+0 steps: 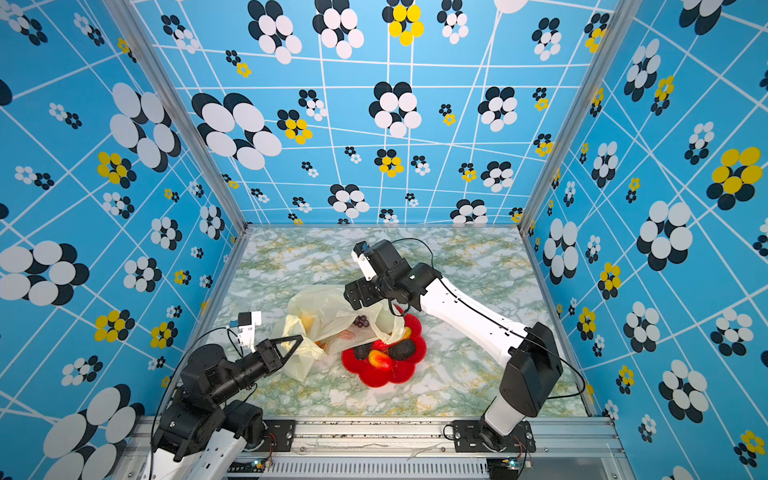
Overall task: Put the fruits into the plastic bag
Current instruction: 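Open the right gripper to release the grapes inside the bag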
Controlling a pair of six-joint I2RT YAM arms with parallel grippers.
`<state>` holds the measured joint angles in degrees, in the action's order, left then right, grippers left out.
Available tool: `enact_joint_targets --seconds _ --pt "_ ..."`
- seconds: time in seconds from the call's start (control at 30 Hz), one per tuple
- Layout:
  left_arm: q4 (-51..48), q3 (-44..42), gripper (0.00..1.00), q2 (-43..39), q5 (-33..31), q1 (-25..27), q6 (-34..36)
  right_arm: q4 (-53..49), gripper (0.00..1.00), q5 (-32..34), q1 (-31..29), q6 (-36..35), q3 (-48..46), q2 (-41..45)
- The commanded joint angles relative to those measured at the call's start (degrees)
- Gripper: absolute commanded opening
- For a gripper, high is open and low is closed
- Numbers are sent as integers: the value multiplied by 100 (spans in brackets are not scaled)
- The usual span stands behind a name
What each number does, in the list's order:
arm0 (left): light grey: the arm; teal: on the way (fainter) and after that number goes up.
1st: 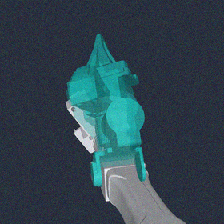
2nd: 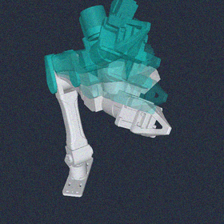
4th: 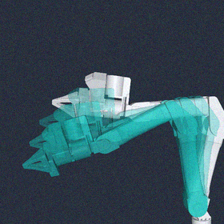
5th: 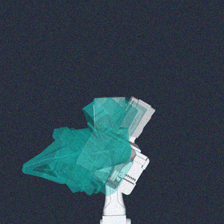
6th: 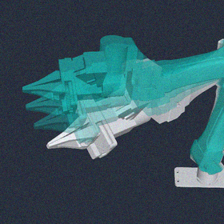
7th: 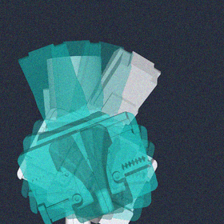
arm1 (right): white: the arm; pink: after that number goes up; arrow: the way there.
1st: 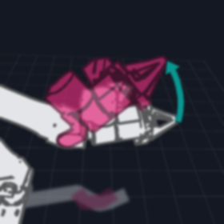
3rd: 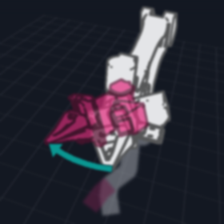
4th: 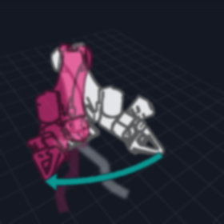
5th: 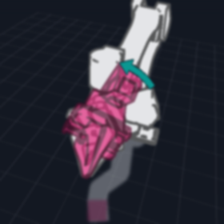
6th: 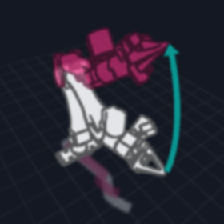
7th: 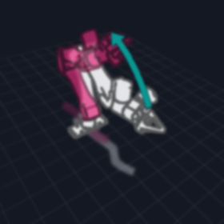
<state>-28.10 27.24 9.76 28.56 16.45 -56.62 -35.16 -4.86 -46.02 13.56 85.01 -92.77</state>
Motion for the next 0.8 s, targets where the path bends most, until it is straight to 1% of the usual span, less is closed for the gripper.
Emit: enact_joint_targets --seconds 0.0,0.13,0.23,0.33,0.47,0.63,0.73,0.77 --pt "-354 -127 0 -123 45 -11 -150 -1057 94 188 32 -175 -130 275" --pt "-508 -136 0 -132 10 -9 -121 -1008 93 -370 32 -3 -576 344" --pt "-389 -140 0 -123 -43 -2 -189 -758 92 -608 31 149 -822 279" --pt "-261 -119 0 -97 -74 -9 -244 -612 90 -646 28 182 -865 63" --pt "-240 -70 0 -58 -105 0 -223 -663 83 -772 13 155 -681 -369" --pt "-171 -92 0 -39 -131 1 -235 -695 78 -801 5 161 -535 -774" --pt "-160 -114 0 -40 -121 3 -237 -621 72 -738 6 216 -492 -914" --pt "-168 -112 0 -36 -120 1 -227 -552 67 -630 14 268 -496 -918"
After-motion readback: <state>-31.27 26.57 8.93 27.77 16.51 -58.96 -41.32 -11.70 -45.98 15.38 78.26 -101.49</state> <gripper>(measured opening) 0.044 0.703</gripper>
